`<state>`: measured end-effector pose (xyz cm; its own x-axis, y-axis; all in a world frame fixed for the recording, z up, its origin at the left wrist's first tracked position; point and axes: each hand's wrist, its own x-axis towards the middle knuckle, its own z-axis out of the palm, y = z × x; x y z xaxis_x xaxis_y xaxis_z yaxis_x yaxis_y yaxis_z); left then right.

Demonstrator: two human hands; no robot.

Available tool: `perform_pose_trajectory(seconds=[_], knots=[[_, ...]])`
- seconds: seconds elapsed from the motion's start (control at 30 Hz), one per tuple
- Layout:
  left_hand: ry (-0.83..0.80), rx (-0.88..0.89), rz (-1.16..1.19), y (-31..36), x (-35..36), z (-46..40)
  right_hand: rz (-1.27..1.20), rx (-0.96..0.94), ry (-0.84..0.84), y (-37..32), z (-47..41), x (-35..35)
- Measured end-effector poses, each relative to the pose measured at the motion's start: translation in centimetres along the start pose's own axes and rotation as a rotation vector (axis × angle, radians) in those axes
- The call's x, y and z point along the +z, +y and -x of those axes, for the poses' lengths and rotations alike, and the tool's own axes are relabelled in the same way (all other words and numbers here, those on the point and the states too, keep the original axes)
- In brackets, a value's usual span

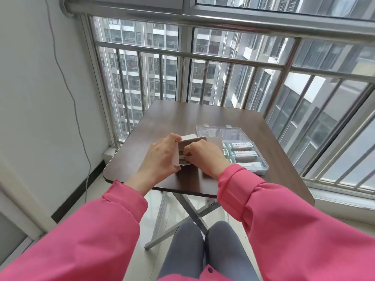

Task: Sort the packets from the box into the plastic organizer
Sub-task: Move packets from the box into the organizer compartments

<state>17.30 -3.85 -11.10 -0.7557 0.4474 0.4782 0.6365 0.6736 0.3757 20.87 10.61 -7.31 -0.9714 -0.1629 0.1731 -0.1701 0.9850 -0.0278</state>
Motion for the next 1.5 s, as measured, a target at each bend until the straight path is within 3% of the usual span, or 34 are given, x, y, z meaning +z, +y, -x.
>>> perform_pose_trajectory(seconds=[0.23, 0.43, 0.6, 0.9, 1.1, 1.27, 1.33, 1.43, 1.5], knots=[[-0.002, -0.011, -0.021, 0.3, -0.2, 0.0, 0.032, -0.022, 0.029, -0.2, 0.0, 0.4], [-0.029, -0.130, -0.124, 0.0, -0.7, -0.8, -0.147, 0.079, 0.233, 1.1, 0.8, -1.5], [-0.101, -0.194, -0.191, -0.5, -1.4, -2.2, -0.373, 0.192, 0.201, 2.3, 0.0, -2.2], [-0.123, -0.224, -0.185, -0.7, -1.8, -2.7, -0.359, 0.121, 0.242, 1.9, -1.1, -1.2], [-0.188, -0.287, -0.260, -1.0, -2.6, -3.9, -0.641, 0.201, 0.459, 2.2, -1.7, -1.9], [-0.268, -0.280, -0.372, -0.3, -2.6, -4.5, -0.964, 0.350, 0.427, 3.3, -1.2, -2.5], [-0.174, -0.201, -0.277, 0.5, -2.2, -4.4, -1.069, 0.380, 0.426, 3.8, -0.5, -2.8], [0.088, -0.020, 0.127, 2.8, -1.7, -4.0, -1.199, 0.358, 0.386, 4.5, 0.9, -3.2], [0.139, 0.005, 0.281, 4.5, -1.6, -3.7, -1.242, 0.308, 0.323, 4.8, 1.9, -3.2]])
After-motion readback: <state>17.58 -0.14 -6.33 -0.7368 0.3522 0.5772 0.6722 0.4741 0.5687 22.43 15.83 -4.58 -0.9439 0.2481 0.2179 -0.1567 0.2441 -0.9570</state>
